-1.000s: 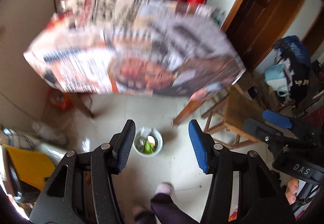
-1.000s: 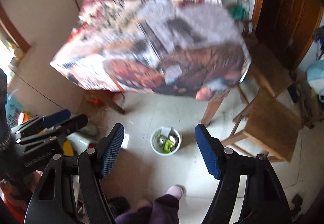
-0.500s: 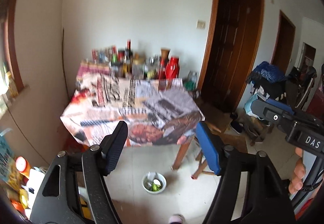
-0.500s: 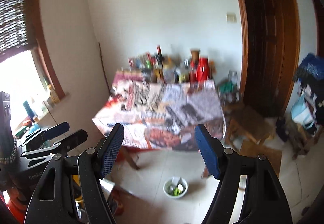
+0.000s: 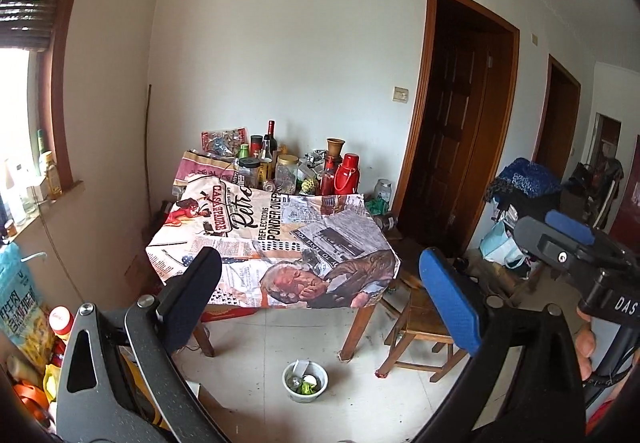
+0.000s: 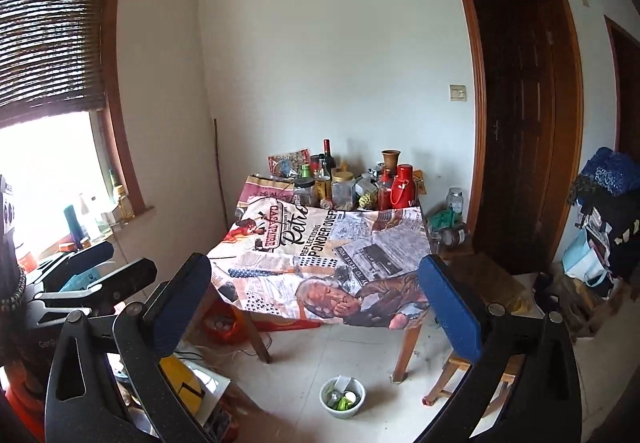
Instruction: Collect trash
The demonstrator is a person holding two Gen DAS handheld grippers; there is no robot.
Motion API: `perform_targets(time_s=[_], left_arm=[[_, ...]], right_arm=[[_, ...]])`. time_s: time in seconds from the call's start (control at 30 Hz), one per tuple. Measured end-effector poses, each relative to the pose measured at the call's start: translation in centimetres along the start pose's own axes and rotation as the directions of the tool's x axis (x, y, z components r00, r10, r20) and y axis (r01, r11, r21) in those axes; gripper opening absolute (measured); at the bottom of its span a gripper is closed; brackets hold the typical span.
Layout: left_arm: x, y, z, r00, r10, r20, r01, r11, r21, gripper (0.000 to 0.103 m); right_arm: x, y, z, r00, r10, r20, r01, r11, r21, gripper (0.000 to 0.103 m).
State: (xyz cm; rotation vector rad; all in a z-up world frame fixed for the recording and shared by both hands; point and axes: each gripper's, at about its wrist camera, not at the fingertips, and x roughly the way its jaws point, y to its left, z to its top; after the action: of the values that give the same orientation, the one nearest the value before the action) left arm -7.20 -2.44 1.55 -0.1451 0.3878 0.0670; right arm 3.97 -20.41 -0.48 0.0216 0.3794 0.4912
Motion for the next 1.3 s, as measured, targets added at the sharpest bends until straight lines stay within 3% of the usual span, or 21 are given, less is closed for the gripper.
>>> perform_targets(time_s=[1.3], left_arm=[[-0.3,0.7,0.1,1.0,-0.013,-0.006,0.013,0.999,-0.041,0.101]], right_arm=[[-1.8,1.0,-0.1,0.999,-0.018,-0.032,0.017,1.0,-0.019,0.103]])
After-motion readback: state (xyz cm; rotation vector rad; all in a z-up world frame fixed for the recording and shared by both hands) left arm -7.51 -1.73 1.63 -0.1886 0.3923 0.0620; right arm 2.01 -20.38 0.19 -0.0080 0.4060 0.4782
